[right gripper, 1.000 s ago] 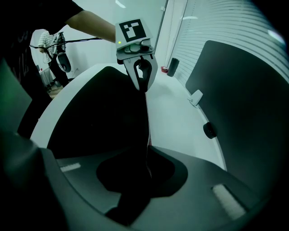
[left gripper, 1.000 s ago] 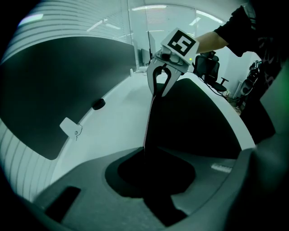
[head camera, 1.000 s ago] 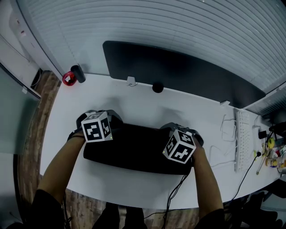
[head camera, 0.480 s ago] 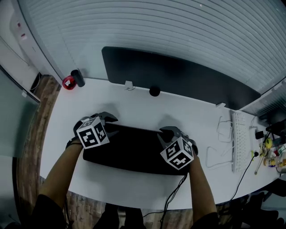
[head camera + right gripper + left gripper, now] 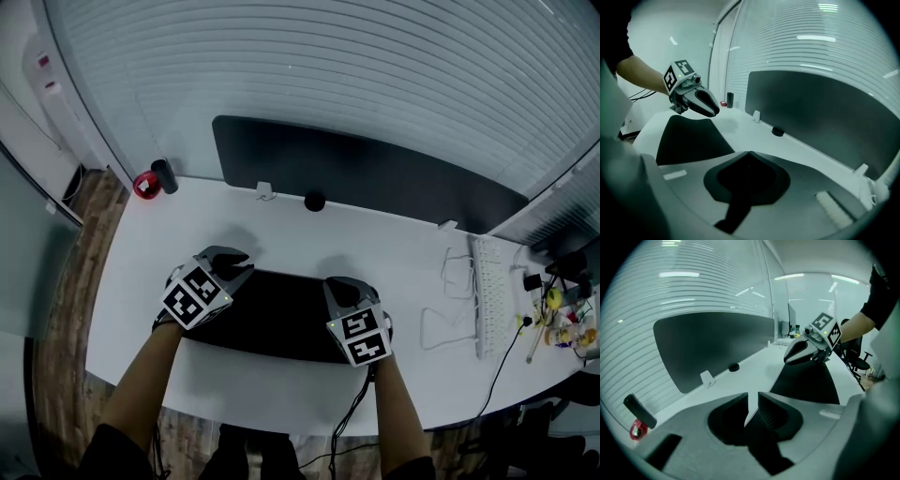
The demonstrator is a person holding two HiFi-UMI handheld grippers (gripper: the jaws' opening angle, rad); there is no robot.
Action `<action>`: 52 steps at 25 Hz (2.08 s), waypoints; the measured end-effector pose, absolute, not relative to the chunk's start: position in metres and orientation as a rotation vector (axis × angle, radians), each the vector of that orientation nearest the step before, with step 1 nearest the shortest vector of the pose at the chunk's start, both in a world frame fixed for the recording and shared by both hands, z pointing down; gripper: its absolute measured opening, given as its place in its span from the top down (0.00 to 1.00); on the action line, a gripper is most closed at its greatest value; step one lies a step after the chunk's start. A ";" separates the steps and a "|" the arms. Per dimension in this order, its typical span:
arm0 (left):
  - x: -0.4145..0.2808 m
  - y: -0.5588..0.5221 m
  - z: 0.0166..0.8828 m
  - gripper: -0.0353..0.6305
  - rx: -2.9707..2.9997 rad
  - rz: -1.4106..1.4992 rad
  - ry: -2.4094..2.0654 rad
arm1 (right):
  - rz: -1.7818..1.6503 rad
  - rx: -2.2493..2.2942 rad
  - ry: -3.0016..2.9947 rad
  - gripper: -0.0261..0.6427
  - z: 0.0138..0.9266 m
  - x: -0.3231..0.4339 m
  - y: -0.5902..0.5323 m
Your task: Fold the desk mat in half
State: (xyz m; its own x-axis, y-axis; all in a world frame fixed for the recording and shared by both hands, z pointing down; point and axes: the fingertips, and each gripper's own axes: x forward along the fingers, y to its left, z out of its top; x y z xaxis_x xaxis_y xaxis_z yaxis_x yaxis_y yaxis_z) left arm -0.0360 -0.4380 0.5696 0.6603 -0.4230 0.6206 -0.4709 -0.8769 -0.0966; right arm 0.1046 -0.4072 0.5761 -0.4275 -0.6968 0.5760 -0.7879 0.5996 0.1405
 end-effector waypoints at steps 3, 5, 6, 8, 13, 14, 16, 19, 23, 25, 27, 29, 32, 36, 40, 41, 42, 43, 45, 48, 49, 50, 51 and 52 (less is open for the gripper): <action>-0.032 -0.434 0.560 0.92 2.775 0.917 -0.804 | 0.219 1.223 -2.255 0.94 0.567 0.102 -0.402; -0.034 -0.433 0.554 0.97 2.745 0.833 -0.854 | 0.236 1.261 -2.274 0.94 0.561 0.100 -0.397; -0.035 -0.432 0.551 0.97 2.734 0.795 -0.873 | 0.239 1.281 -2.280 0.94 0.558 0.100 -0.395; -0.034 -0.425 0.546 0.97 2.731 0.753 -0.895 | 0.240 1.326 -2.285 0.95 0.552 0.101 -0.390; -0.031 -0.407 0.520 0.97 2.752 0.650 -0.940 | 0.221 1.440 -2.322 0.95 0.522 0.098 -0.377; -0.031 -0.403 0.513 0.97 2.759 0.625 -0.950 | 0.210 1.457 -2.334 0.95 0.514 0.096 -0.374; -0.030 -0.395 0.500 0.97 2.775 0.592 -0.975 | 0.185 1.486 -2.358 0.95 0.500 0.094 -0.366; -0.030 -0.383 0.480 0.97 2.790 0.536 -1.028 | 0.161 1.531 -2.393 0.95 0.478 0.092 -0.354; -0.030 -0.364 0.455 0.96 2.814 0.473 -1.086 | 0.132 1.600 -2.416 0.95 0.452 0.092 -0.337; -0.028 -0.354 0.443 0.96 2.838 0.461 -1.101 | 0.127 1.643 -2.422 0.95 0.438 0.096 -0.328; -0.026 -0.343 0.429 0.96 2.851 0.436 -1.123 | 0.120 1.676 -2.432 0.95 0.424 0.099 -0.317; -0.028 -0.333 0.414 0.96 2.857 0.403 -1.152 | 0.095 1.693 -2.436 0.95 0.411 0.099 -0.305; -0.029 -0.316 0.393 0.96 2.877 0.385 -1.187 | 0.062 1.720 -2.443 0.95 0.392 0.100 -0.287; -0.027 -0.295 0.372 0.96 2.901 0.381 -1.225 | 0.021 1.743 -2.457 0.95 0.370 0.100 -0.264; -0.024 -0.273 0.356 0.96 2.934 0.357 -1.242 | -0.011 1.769 -2.491 0.95 0.352 0.100 -0.241; -0.023 -0.268 0.352 0.96 2.940 0.350 -1.249 | -0.018 1.772 -2.490 0.95 0.349 0.101 -0.236; -0.023 -0.264 0.348 0.96 2.944 0.346 -1.260 | -0.024 1.775 -2.489 0.95 0.346 0.101 -0.232; -0.023 -0.260 0.345 0.96 2.947 0.340 -1.272 | -0.028 1.780 -2.489 0.95 0.342 0.100 -0.228; -0.023 -0.252 0.339 0.96 2.947 0.310 -1.285 | -0.031 1.801 -2.492 0.95 0.335 0.100 -0.220; -0.023 -0.243 0.331 0.96 2.933 0.261 -1.302 | -0.044 1.819 -2.496 0.95 0.326 0.101 -0.211; -0.023 -0.240 0.329 0.96 2.930 0.255 -1.313 | -0.052 1.819 -2.494 0.95 0.324 0.101 -0.209; -0.024 -0.238 0.327 0.96 2.928 0.252 -1.326 | -0.060 1.819 -2.490 0.95 0.323 0.101 -0.207; -0.024 -0.236 0.325 0.96 2.928 0.255 -1.342 | -0.065 1.822 -2.486 0.95 0.321 0.102 -0.206; -0.025 -0.234 0.324 0.96 2.930 0.263 -1.357 | -0.067 1.827 -2.486 0.95 0.319 0.102 -0.204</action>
State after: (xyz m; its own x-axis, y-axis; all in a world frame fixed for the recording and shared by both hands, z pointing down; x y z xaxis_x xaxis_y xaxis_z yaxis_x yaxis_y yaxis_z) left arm -0.0254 -0.2342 0.3238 0.6366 -0.7639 0.1052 -0.7480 -0.6449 -0.1567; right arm 0.1023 -0.2037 0.3190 -0.2978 -0.9544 0.0193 -0.9520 0.2984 0.0678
